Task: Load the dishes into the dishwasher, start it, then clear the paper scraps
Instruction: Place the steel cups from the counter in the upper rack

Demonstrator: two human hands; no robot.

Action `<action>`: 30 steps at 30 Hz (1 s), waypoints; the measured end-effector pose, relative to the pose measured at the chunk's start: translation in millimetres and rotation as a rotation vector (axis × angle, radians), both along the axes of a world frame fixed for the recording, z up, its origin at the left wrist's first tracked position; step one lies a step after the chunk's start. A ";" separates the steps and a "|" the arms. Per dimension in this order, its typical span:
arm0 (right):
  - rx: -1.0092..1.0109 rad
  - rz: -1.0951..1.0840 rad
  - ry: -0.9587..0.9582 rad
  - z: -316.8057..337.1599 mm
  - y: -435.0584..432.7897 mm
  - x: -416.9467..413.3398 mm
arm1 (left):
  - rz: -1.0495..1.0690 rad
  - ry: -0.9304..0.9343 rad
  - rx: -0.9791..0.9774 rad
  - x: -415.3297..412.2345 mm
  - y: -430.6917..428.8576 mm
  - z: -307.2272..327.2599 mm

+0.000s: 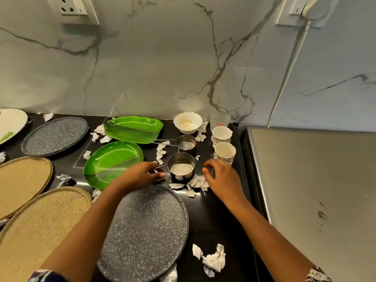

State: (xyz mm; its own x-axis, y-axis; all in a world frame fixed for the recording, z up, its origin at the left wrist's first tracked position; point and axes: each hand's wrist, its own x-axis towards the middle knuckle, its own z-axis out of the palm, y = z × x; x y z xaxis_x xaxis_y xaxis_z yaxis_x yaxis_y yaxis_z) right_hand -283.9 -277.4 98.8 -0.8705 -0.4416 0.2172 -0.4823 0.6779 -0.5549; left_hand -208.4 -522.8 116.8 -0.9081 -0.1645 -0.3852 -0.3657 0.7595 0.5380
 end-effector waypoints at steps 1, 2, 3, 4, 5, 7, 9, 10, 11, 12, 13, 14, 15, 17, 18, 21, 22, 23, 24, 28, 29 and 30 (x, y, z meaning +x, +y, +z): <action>-0.028 0.001 -0.011 -1.0 -0.8 -0.3 | 0.027 -0.006 0.124 -0.1 -2.0 1.9; -0.052 0.001 -0.023 -2.1 -1.9 -0.3 | 0.045 -0.011 0.202 -0.1 -4.2 2.8; -0.071 0.001 -0.035 -2.7 -3.0 0.4 | 0.059 -0.016 0.266 0.4 -4.3 3.7; -0.084 0.002 -0.049 -3.1 -4.8 1.0 | 0.083 -0.019 0.333 0.7 -5.2 3.3; -0.093 0.006 -0.064 -3.6 -6.8 1.5 | 0.120 -0.022 0.415 0.6 -5.9 2.9; -0.103 0.020 -0.110 -3.2 -10.9 2.5 | 0.221 -0.010 0.578 0.3 -10.2 2.3; -0.117 0.035 -0.167 -2.1 -15.8 3.1 | 0.329 0.029 0.722 2.9 -17.0 4.0; -0.138 0.034 -0.204 -2.3 -19.2 3.4 | 0.381 0.059 0.798 6.0 -22.3 5.1; -0.168 0.028 -0.242 -1.3 -24.0 4.3 | 0.425 0.097 0.864 10.5 -29.0 7.9; -0.208 0.014 -0.302 0.1 -30.5 4.8 | 0.458 0.140 0.908 15.7 -37.1 10.4; -0.279 0.000 -0.405 2.3 -38.5 5.6 | 0.482 0.185 0.936 21.2 -44.6 13.1; -0.393 -0.025 -0.565 5.9 -49.9 6.6 | 0.501 0.229 0.959 27.0 -53.8 15.7; -0.551 -0.065 -0.774 8.8 -63.9 6.7 | 0.519 0.268 0.983 32.3 -62.6 18.0; -0.866 -0.175 -1.171 11.3 -99.0 3.6 | 0.566 0.328 1.008 40.6 -80.3 20.8; -0.968 -0.230 -1.294 11.6 -115.5 0.5 | 0.592 0.350 1.004 42.8 -87.1 21.1; -1.191 -0.357 -1.431 9.6 -162.4 -8.5 | 0.642 0.393 0.987 45.3 -107.6 22.3; -1.257 -0.396 -1.447 10.0 -174.0 -11.3 | 0.652 0.400 0.994 45.0 -113.5 22.3; -1.318 -0.438 -1.456 9.1 -182.4 -14.7 | 0.663 0.405 1.009 44.3 -117.5 22.0; -1.377 -0.471 -1.457 9.0 -189.9 -17.4 | 0.671 0.403 1.029 43.4 -122.5 22.1; -1.532 -0.504 -1.419 5.2 -211.0 -24.3 | 0.685 0.381 1.082 38.3 -135.0 21.1; -1.537 -0.504 -1.398 4.9 -214.4 -24.4 | 0.684 0.376 1.089 36.5 -136.8 20.9; -1.529 -0.501 -1.375 4.0 -217.3 -24.5 | 0.682 0.373 1.096 35.1 -138.3 20.1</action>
State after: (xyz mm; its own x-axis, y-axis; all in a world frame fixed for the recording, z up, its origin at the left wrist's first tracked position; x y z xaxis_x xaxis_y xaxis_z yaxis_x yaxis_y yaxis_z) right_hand -308.4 -494.7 102.7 -0.7067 -0.3132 -0.6344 0.6522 -0.6359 -0.4126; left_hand -173.3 -661.1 136.9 -0.8479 -0.3911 -0.3579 -0.1950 -0.3977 0.8966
